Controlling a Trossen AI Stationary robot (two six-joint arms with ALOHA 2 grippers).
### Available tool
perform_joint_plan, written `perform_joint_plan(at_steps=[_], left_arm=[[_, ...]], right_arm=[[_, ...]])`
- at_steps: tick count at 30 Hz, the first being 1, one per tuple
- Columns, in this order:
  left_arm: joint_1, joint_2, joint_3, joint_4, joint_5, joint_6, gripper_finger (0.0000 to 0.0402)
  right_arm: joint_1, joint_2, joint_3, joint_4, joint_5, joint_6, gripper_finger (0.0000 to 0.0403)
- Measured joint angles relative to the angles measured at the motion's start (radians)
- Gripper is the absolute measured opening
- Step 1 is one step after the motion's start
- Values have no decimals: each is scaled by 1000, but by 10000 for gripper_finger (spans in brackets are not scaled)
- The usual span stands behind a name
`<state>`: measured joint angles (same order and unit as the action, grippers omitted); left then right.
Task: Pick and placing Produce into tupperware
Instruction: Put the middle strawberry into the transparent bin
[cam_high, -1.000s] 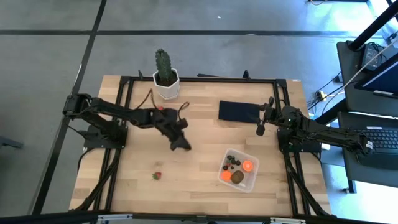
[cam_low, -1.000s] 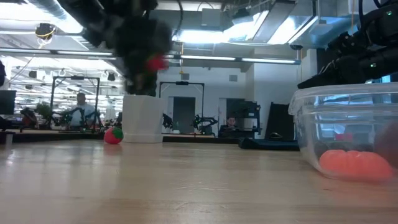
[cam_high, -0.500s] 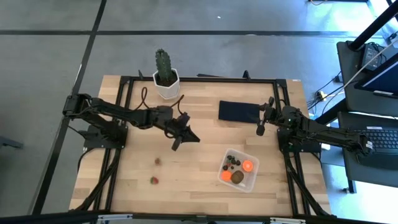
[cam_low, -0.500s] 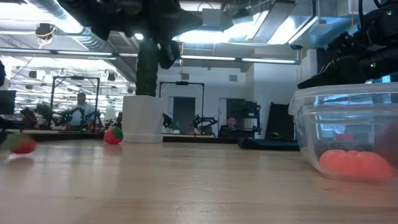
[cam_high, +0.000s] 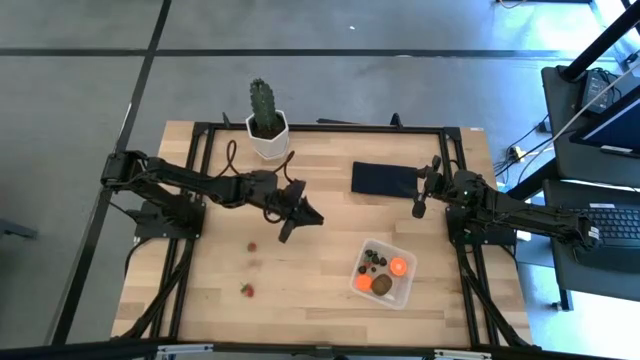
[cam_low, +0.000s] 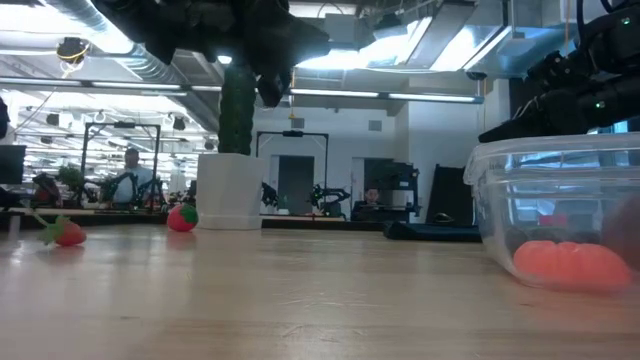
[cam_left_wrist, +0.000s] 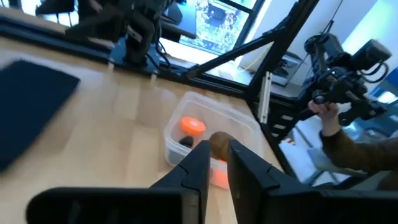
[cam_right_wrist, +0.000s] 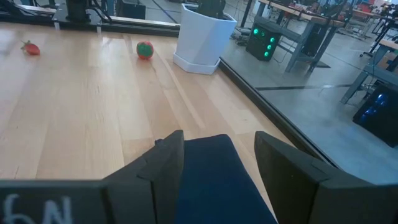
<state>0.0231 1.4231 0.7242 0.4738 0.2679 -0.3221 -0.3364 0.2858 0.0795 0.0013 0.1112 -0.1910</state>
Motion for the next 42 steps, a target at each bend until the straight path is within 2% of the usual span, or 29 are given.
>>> perform_joint_plan(at_steps=[5,14,19,23,28,36,42], left_arm=[[2,0,0,40,-22,19,91],[7,0,0,28,-16,22,265],[8,0,0,34,-44,21,326],[7,0,0,36,-107,20,343],[7,0,0,36,-203,18,344],[-7,0,0,25,-211,21,339],[-33,0,0,20,-211,96,339]], right_arm=[[0,0,0,0,0,-1,198],[0,0,0,0,0,-1,198],[0,0,0,0,0,0,198],[0,0,0,0,0,-1,198],[0,0,0,-1,0,-1,198],[0,0,0,-18,0,-1,198],[0,0,0,-32,0,-1,198]])
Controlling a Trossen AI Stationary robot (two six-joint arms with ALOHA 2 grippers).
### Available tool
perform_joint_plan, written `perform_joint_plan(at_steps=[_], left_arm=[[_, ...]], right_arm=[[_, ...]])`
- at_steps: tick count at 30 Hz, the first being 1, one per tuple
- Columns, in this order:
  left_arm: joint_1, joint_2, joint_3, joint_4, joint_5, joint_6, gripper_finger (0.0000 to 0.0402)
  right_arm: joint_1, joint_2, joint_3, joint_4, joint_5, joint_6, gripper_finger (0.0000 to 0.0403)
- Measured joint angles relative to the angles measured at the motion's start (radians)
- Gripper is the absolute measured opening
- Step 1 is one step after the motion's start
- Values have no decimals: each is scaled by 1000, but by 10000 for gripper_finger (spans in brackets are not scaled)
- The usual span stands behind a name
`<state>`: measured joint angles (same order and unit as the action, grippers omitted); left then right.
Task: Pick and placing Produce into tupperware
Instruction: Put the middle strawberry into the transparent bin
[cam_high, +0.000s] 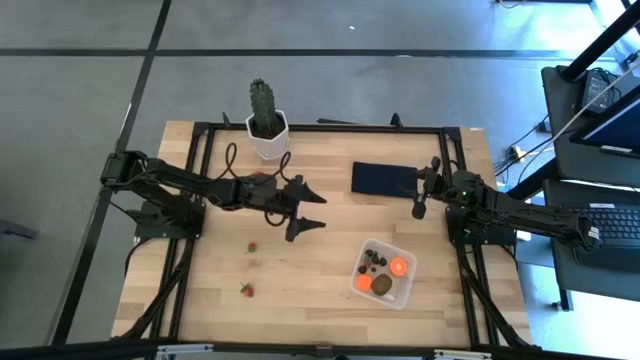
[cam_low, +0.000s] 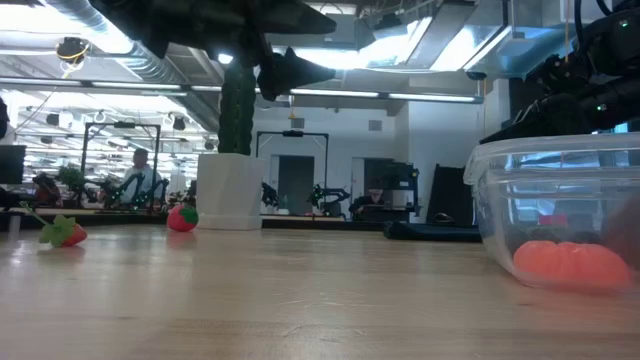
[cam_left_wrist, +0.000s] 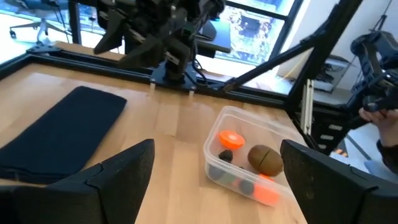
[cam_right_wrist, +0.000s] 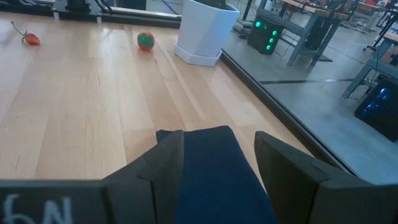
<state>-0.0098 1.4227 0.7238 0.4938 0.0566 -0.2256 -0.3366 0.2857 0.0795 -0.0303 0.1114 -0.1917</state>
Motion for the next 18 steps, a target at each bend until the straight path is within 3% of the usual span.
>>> perform_joint_plan(at_steps=[5,11,14,18], left_arm=[[0,0,0,-59,-6,-8,339],[0,-7,0,-223,-116,-55,339],[0,-22,35,-411,-167,-137,339],[-8,-37,169,-810,-206,-290,334]], right_arm=[[0,0,0,0,0,0,198],[0,0,0,0,0,3,198],[0,0,0,0,0,3,198],[0,0,0,0,0,3,198]])
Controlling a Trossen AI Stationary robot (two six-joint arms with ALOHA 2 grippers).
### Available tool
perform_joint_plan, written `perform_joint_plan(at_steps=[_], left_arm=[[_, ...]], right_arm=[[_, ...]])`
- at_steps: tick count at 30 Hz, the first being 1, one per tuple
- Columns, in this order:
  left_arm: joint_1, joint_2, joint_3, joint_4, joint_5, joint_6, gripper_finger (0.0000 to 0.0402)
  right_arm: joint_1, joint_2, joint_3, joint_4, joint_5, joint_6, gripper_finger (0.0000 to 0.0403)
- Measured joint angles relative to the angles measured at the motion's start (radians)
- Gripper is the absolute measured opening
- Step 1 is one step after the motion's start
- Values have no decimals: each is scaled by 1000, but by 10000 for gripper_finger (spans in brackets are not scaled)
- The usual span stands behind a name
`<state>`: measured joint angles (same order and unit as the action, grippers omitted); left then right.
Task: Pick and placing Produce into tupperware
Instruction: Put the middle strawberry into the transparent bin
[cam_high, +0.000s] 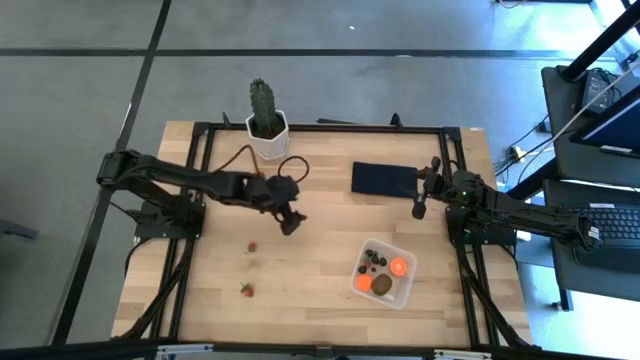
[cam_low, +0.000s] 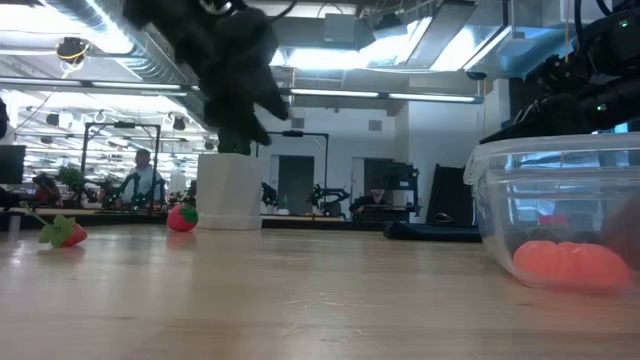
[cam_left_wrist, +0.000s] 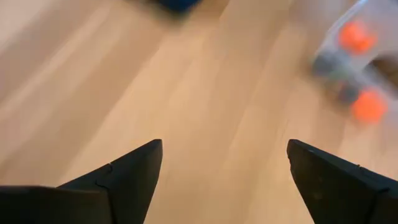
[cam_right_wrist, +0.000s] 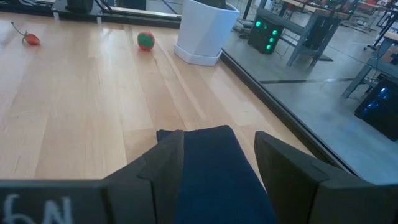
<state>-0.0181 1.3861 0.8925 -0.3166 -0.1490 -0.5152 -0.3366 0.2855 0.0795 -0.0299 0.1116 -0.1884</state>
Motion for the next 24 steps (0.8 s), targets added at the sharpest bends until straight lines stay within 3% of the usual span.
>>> perform_joint_plan(at_steps=[5,8,12,24], left_arm=[[-5,14,193,-543,10,-265,319],[-16,15,234,-754,49,-395,310],[-40,16,234,-847,108,-494,301],[-150,22,234,-847,114,-633,298]], right_arm=[[0,0,0,0,0,1,198],[0,0,0,0,0,0,198],[0,0,0,-1,0,0,198],[0,0,0,0,0,-2,198]])
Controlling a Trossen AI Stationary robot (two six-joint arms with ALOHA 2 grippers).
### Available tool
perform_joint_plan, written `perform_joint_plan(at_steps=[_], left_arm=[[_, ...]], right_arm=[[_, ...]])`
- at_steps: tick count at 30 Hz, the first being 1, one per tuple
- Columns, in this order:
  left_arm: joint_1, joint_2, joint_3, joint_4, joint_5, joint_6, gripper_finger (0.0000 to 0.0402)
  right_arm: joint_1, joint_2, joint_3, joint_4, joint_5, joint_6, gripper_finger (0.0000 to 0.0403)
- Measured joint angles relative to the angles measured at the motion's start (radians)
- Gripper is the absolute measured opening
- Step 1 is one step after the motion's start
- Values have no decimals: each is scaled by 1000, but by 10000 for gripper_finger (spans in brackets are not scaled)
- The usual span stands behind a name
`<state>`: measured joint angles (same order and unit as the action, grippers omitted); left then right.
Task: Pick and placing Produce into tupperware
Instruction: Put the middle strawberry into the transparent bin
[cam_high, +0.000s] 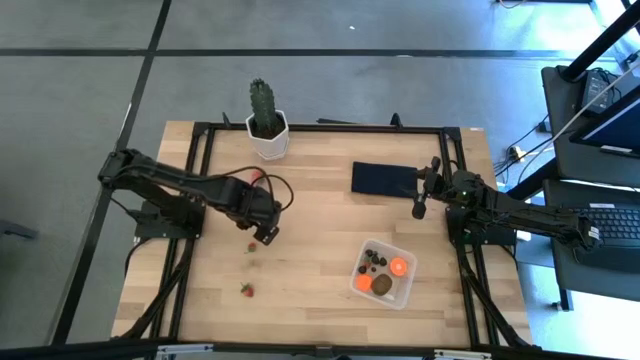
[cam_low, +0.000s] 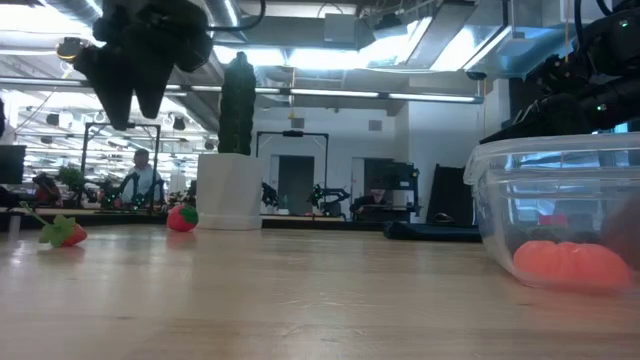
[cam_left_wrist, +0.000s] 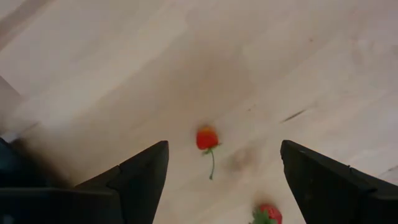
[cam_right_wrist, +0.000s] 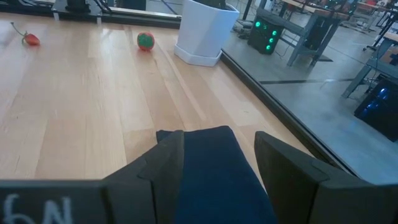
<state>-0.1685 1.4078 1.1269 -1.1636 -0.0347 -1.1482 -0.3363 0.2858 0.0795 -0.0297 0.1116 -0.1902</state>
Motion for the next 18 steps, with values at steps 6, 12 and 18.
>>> perform_joint_plan(at_steps=[6,12,18], left_arm=[[-57,0,-53,20,-1,-80,298],[-89,0,-182,168,3,-119,298],[-108,0,-291,289,12,-190,298]], right_arm=[[0,0,0,1,0,3,198],[0,0,0,1,0,12,198],[0,0,0,1,0,28,198]])
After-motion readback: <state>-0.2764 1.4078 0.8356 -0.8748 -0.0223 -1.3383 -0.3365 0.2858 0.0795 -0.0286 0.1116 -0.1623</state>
